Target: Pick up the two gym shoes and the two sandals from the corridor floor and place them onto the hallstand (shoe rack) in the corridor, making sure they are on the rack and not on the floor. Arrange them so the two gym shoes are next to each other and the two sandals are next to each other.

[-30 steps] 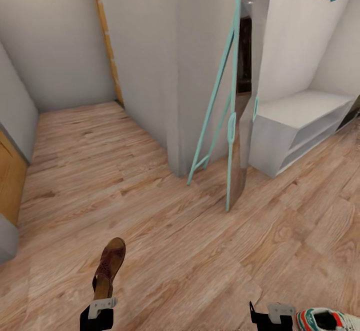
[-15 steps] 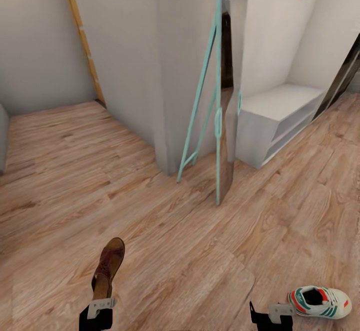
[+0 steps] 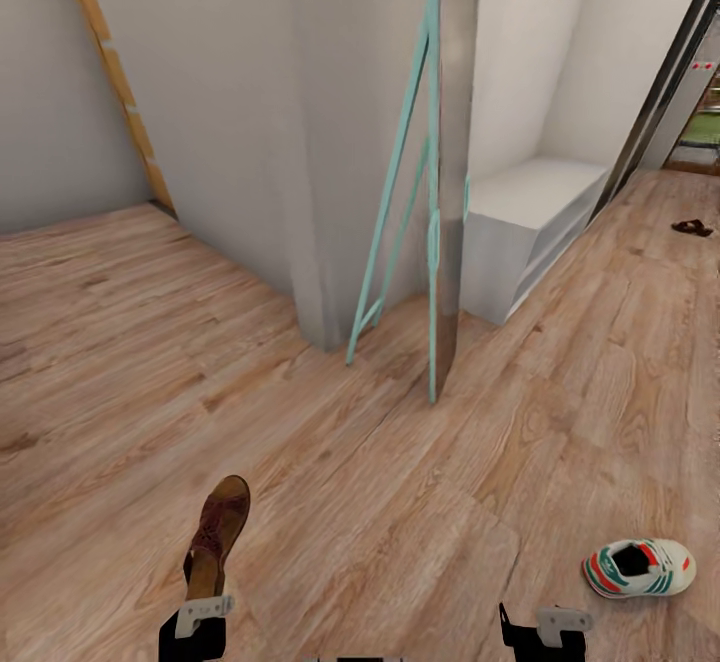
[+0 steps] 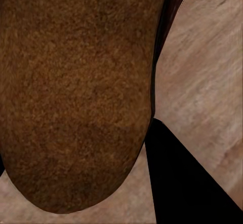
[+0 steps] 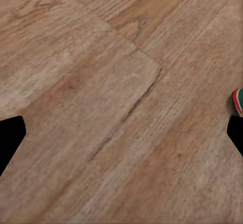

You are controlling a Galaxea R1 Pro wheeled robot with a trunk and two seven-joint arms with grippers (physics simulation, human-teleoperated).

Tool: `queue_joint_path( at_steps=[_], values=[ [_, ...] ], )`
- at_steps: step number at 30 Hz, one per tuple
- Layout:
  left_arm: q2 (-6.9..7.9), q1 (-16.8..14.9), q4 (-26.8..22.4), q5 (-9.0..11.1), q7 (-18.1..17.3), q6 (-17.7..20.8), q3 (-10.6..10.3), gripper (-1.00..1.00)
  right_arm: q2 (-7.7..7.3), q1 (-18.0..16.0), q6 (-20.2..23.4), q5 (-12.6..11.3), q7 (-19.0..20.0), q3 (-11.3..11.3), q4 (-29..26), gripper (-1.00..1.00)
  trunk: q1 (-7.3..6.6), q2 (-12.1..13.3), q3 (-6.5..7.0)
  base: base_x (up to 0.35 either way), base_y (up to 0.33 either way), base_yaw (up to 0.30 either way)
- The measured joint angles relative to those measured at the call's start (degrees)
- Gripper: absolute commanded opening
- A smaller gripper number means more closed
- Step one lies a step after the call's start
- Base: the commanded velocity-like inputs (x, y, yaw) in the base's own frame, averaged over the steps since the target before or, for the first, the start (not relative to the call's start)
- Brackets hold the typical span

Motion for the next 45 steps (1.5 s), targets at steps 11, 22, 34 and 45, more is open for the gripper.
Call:
queue_joint_path(
  at_steps=[11,22,34,45],
  values=[
    [0.06,0.0,0.1,-0.2,0.1,0.0,0.0,-1.0,-0.01,0.0,0.0,0.0,0.0,0.0,0.0,1.0,-0.01,0.0,-0.72,0.239,0.174,-0.225],
    [0.08,0.0,0.0,-0.2,0.1,0.0,0.0,-1.0,-0.01,0.0,0.0,0.0,0.0,0.0,-0.1,1.0,0.01,0.0,-1.43,0.18,0.011,-0.225],
    [0.08,0.0,0.0,-0.2,0.1,0.0,0.0,-1.0,-0.01,0.0,0.0,0.0,0.0,0.0,-0.1,1.0,0.01,0.0,-2.21,0.005,0.0,-0.225],
    [0.08,0.0,0.0,-0.2,0.1,0.0,0.0,-1.0,-0.01,0.0,0.0,0.0,0.0,0.0,-0.1,1.0,0.01,0.0,-2.93,0.0,0.0,-0.225]
  ],
)
